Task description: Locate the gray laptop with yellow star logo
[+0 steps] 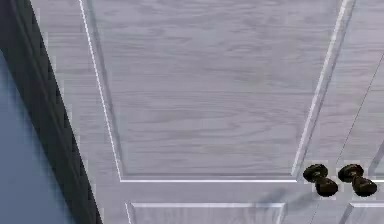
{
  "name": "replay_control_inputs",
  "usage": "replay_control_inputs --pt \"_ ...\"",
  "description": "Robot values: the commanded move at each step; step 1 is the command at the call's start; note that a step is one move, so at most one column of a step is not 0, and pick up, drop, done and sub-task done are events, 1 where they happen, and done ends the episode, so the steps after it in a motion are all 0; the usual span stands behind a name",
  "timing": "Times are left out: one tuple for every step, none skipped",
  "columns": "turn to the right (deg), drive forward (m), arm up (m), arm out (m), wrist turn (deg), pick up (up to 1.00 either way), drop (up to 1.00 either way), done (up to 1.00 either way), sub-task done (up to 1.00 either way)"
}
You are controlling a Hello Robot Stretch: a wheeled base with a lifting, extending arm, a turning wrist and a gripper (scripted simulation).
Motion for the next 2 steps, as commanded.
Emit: replay_control_inputs --pt "45.0 0.00 0.00 0.00 0.0 0.00 0.00 0.00 0.00" --pt "33.0 0.00 0.00 0.00 0.0 0.00 0.00 0.00 0.00"
